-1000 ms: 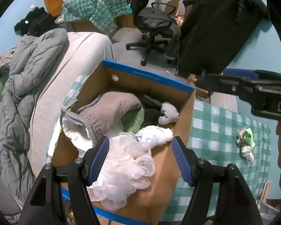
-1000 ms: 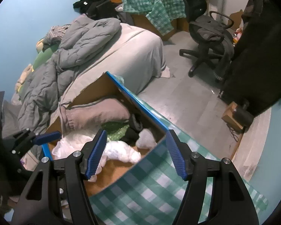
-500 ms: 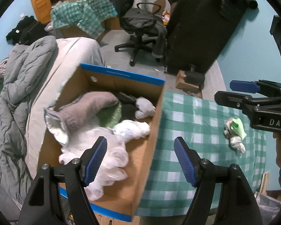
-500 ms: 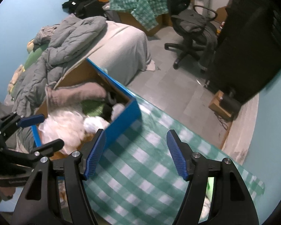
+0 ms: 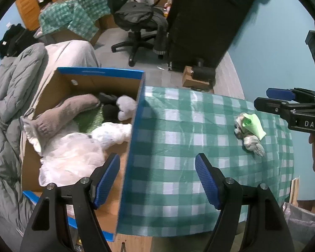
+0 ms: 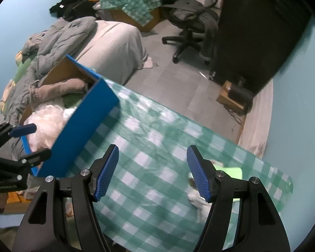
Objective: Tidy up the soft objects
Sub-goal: 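Move both tools back over the table toward the green cloth and white bundle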
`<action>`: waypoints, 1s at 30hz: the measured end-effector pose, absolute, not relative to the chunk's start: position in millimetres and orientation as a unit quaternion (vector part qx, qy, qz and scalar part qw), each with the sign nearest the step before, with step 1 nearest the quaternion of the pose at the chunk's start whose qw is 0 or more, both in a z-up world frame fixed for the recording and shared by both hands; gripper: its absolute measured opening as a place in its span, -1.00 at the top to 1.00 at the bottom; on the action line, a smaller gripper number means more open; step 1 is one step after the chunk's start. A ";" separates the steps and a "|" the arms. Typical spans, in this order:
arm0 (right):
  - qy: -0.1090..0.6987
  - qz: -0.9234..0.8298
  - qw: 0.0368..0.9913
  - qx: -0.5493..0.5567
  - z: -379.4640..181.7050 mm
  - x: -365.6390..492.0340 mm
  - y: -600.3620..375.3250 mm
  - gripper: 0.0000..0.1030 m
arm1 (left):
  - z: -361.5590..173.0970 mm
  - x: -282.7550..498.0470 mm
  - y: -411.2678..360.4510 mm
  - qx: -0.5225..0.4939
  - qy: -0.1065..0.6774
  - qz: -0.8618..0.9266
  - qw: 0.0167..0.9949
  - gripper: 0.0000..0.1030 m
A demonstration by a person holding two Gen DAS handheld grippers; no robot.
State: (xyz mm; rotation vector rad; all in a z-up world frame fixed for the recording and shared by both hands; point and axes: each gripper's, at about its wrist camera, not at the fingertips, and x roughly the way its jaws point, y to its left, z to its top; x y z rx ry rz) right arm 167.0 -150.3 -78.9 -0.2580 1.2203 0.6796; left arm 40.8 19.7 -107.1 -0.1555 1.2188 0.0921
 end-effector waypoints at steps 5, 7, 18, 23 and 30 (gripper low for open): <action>0.571 0.291 0.760 -0.111 -88.6 174.2 -184.7 -0.33 | -114.9 47.5 -0.5 -0.064 0.581 0.029 0.811 -0.46; 0.576 0.284 0.759 -0.108 -92.8 176.3 -196.9 -0.33 | -117.8 49.8 -7.0 -0.063 0.583 0.022 0.810 -0.47; 0.596 0.263 0.751 -0.105 -124.1 179.1 -242.6 -0.33 | -145.3 69.0 -39.6 -0.063 0.605 0.004 0.794 -0.47; 0.600 0.269 0.743 -0.120 -143.4 175.9 -245.6 -0.33 | -164.1 77.9 -49.7 -0.070 0.618 -0.002 0.783 -0.46; 0.612 0.275 0.730 -0.127 -172.5 175.2 -248.5 -0.33 | -188.9 88.7 -63.5 -0.069 0.637 -0.005 0.768 -0.46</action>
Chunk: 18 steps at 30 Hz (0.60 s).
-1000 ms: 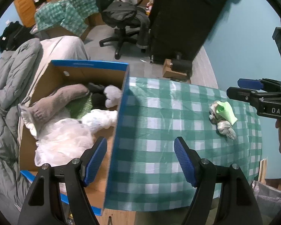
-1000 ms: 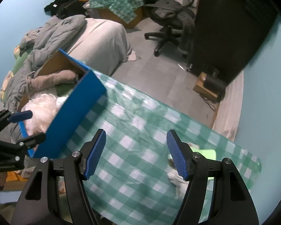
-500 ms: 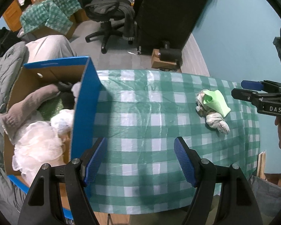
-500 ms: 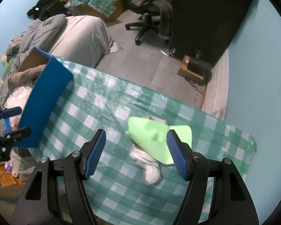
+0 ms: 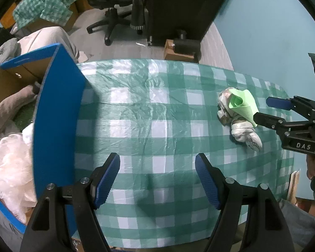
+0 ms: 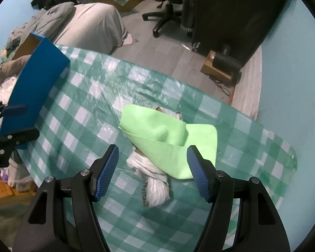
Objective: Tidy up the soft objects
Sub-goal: 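Move both tools back over the table toward the green cloth and white bundle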
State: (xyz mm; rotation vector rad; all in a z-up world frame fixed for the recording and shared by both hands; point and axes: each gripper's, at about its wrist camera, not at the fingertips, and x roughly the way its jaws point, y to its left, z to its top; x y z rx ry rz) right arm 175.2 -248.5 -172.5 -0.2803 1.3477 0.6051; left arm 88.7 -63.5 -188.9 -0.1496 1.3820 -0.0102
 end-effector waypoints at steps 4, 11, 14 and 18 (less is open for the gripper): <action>0.616 0.276 0.724 -0.140 -186.3 175.1 -247.4 -0.33 | -196.6 95.3 -71.4 -0.069 0.638 -0.008 0.767 -0.47; 0.626 0.277 0.715 -0.143 -206.4 178.9 -248.8 -0.32 | -206.2 106.6 -81.1 -0.060 0.644 -0.010 0.762 -0.47; 0.631 0.279 0.712 -0.130 -212.3 182.0 -252.1 -0.16 | -205.8 111.1 -84.8 -0.062 0.644 -0.012 0.762 -0.47; 0.641 0.284 0.706 -0.099 -214.8 186.4 -259.1 0.28 | -206.1 115.2 -90.1 -0.063 0.647 -0.016 0.760 -0.46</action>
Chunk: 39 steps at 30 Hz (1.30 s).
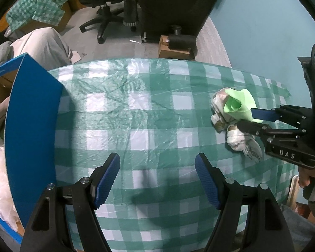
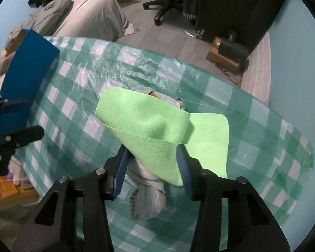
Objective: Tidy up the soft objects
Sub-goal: 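Move both tools back over the table toward the green cloth and white bundle, then grasp the white plastic-wrapped bundle with left tool while right tool grasps green cloth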
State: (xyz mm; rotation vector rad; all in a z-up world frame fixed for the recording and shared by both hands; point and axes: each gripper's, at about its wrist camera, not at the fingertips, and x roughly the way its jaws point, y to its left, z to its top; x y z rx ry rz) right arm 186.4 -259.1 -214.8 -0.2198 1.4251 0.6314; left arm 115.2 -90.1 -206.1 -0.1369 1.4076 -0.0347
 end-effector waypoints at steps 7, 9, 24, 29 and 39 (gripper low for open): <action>0.640 0.272 0.716 -0.050 -206.8 194.9 -281.8 0.71 | -205.7 125.9 -101.2 -0.059 0.648 -0.026 0.759 -0.47; 0.641 0.274 0.716 -0.024 -203.2 197.0 -291.0 0.71 | -205.8 128.5 -105.8 -0.057 0.649 -0.030 0.758 -0.46; 0.662 0.205 0.721 -0.006 -213.4 197.3 -355.3 0.70 | -207.2 156.2 -162.2 -0.036 0.654 -0.074 0.752 -0.58; 0.666 0.200 0.718 0.004 -213.6 191.0 -371.4 0.43 | -208.7 160.6 -176.1 -0.057 0.651 -0.079 0.752 -0.69; 0.663 0.197 0.722 0.020 -208.4 186.6 -385.8 0.28 | -234.7 173.5 -200.7 -0.063 0.669 -0.068 0.738 -0.69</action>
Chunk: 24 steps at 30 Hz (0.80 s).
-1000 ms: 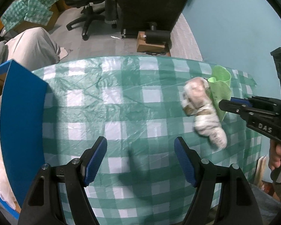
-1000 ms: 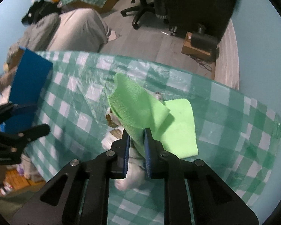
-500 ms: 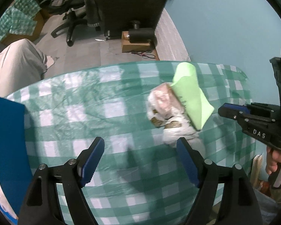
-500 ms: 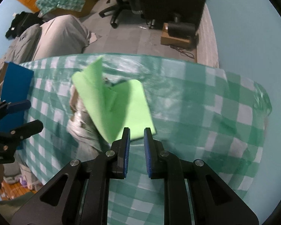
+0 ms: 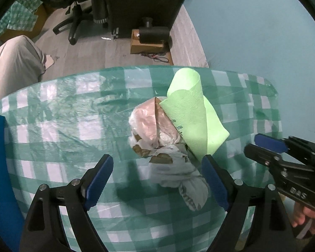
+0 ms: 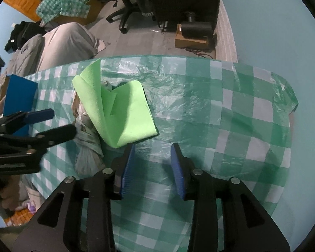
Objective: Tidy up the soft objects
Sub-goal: 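Grasp the white plastic-wrapped bundle with left tool while right tool grasps green cloth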
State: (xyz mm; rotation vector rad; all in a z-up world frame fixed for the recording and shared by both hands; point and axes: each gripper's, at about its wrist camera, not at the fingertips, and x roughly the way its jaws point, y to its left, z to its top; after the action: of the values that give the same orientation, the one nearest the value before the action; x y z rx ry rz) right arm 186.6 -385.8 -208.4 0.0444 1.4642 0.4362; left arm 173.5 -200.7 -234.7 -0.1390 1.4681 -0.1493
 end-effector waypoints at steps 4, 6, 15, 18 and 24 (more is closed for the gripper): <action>0.661 0.199 0.723 0.021 -206.9 187.4 -386.7 0.25 | -246.9 174.4 -208.6 -0.042 0.677 -0.064 0.732 -0.69; 0.662 0.200 0.722 0.020 -206.2 189.0 -385.7 0.20 | -251.2 173.6 -210.2 -0.032 0.680 -0.066 0.730 -0.66; 0.658 0.217 0.721 0.008 -203.9 196.3 -370.0 -0.21 | -247.9 158.6 -197.8 -0.031 0.675 -0.066 0.734 0.09; 0.659 0.227 0.717 -0.003 -206.3 197.5 -356.4 -0.23 | -245.0 153.4 -187.6 -0.026 0.675 -0.053 0.735 0.09; 0.655 0.241 0.715 -0.036 -212.0 199.5 -321.7 -0.31 | -242.6 145.4 -158.9 -0.038 0.676 -0.033 0.735 0.09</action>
State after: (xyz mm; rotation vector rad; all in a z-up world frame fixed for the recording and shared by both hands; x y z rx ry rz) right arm 199.5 -321.7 -212.0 -0.0801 1.4505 0.5348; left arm 145.4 -158.9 -242.6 -0.0831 1.4849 -0.0733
